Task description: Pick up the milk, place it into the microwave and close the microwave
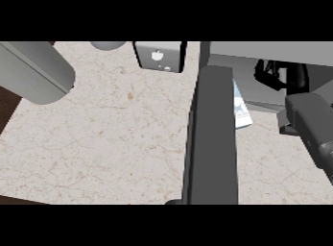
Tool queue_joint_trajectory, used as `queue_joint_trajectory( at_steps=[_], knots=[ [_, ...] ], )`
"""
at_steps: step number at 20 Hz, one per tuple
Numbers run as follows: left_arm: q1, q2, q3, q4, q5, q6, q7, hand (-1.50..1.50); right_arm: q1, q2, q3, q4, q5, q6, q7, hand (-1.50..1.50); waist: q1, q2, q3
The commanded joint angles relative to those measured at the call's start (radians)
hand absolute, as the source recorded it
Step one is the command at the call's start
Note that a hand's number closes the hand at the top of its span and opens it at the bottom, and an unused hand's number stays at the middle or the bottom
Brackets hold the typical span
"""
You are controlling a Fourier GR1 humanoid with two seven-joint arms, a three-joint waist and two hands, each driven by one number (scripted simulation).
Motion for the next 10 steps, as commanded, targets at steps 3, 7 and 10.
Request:
queue_joint_trajectory(
  at_steps=[3,7,10],
  knots=[
    [-0.041,0.011,-0.012,0.008,-0.011,0.011,0.001,-1.50,-0.008,-0.030,-0.009,0.010,0.000,-0.032,0.011,1.50,0.012,0.013,0.003],
    [-0.053,0.034,0.003,0.025,-0.013,0.004,-0.001,-1.50,-0.030,-0.054,-0.013,0.013,0.000,-0.036,0.034,1.50,0.030,0.019,0.002],
    [-0.061,0.018,-0.020,0.016,-0.013,0.004,-0.002,-1.50,-0.028,-0.053,-0.020,0.013,-0.006,-0.049,0.028,1.50,0.040,0.027,0.004]
  ],
)
